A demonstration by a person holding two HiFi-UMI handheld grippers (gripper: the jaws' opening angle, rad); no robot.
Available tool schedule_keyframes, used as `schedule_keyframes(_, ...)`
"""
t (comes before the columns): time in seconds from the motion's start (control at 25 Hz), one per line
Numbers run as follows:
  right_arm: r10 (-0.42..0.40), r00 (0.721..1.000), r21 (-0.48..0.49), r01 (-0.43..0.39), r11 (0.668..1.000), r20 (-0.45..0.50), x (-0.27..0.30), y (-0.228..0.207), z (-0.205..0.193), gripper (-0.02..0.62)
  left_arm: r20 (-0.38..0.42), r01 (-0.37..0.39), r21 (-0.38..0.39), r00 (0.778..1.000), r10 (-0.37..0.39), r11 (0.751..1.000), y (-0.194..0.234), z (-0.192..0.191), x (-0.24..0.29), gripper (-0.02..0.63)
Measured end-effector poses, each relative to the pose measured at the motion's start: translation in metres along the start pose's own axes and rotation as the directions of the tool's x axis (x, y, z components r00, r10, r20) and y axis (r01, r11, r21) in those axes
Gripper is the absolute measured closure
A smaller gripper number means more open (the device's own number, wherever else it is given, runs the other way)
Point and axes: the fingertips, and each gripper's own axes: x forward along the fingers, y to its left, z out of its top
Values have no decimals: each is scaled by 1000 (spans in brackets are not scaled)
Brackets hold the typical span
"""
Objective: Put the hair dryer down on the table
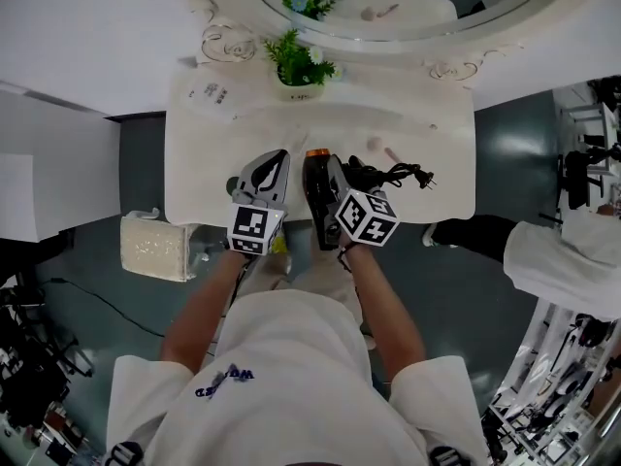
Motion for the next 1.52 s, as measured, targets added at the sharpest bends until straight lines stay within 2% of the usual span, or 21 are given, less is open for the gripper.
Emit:
schedule_keyframes(0.32,-72,997,2,72,997,-17,23,-16,-19,385,-47,-10,14,999,11,1000,4,-23,0,598)
schedule_keyframes(0.6,-58,998,-42,57,997,-3,35,-4,-11,385,-66,-15,3,998,15,1000,6,-32,5,598)
schedule_keyframes(1.52,-59,998,-60,60,996,17,67,9,-4,379,-103,-28,-24,994,25,999,15,-45,12,598)
